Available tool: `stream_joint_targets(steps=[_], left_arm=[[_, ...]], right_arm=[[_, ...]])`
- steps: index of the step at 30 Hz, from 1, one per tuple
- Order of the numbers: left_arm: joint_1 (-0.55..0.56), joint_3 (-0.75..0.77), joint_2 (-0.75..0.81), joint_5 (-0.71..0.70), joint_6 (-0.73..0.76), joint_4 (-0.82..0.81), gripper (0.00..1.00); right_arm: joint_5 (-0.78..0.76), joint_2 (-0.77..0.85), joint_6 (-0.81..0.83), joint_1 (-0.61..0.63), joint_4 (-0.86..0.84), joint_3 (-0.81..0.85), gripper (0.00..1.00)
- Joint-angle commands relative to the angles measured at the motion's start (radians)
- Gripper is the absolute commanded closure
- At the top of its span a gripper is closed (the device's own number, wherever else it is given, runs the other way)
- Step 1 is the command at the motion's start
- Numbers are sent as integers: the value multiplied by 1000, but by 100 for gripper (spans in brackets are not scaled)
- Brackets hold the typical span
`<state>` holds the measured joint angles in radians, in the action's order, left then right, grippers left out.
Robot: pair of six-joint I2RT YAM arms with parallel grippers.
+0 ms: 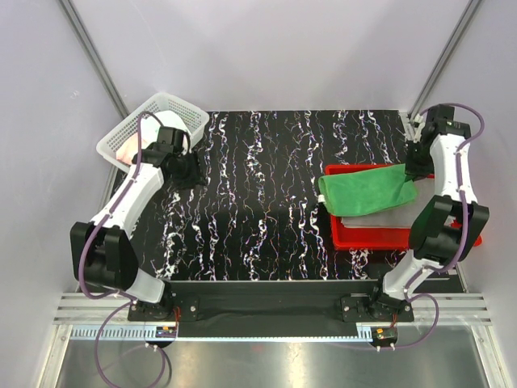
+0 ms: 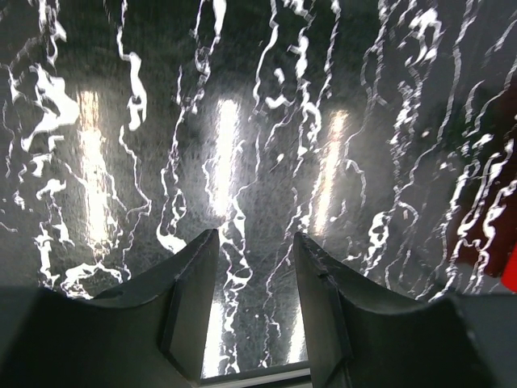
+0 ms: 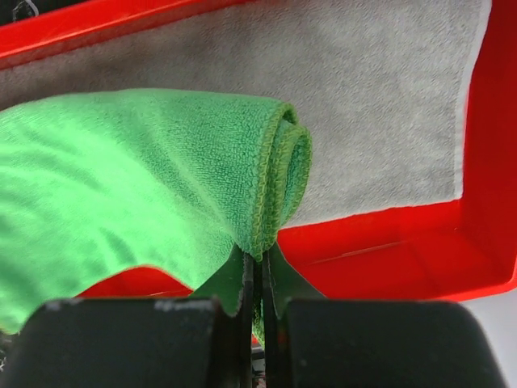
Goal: Fold and stack the towels
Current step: Neatly place the folded towel into the bin
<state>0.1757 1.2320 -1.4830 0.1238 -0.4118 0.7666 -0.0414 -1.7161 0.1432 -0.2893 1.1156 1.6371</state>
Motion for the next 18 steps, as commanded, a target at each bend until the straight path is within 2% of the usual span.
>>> stream_joint_targets(steps=[1, 7, 9, 10, 13, 14, 15, 17, 18], left_arm=[[-1, 83, -19, 19, -1, 0, 53], [-2, 109, -31, 13, -2, 10, 52], [-1, 115, -40, 7, -1, 13, 52], [-1, 121, -42, 5, -1, 19, 52], [-2, 138, -48, -3, 2, 29, 51], [-1, 147, -49, -6, 1, 33, 51], [-2, 152, -48, -9, 1, 36, 51], [-2, 161, -46, -16, 2, 43, 50], [-2, 167, -45, -30, 2, 45, 50]], right_arm=[[11, -16, 56, -28, -8, 67, 100], [26, -114, 82, -74, 6, 133, 99], [-8, -161, 66, -85, 3, 155, 87], [-26, -177, 56, -88, 3, 162, 76], [-75, -232, 3, -120, 38, 204, 66], [-96, -237, -14, -129, 33, 214, 59], [-104, -235, -42, -139, 29, 222, 41], [-121, -228, -60, -151, 13, 249, 27], [-123, -223, -79, -151, 12, 260, 25]])
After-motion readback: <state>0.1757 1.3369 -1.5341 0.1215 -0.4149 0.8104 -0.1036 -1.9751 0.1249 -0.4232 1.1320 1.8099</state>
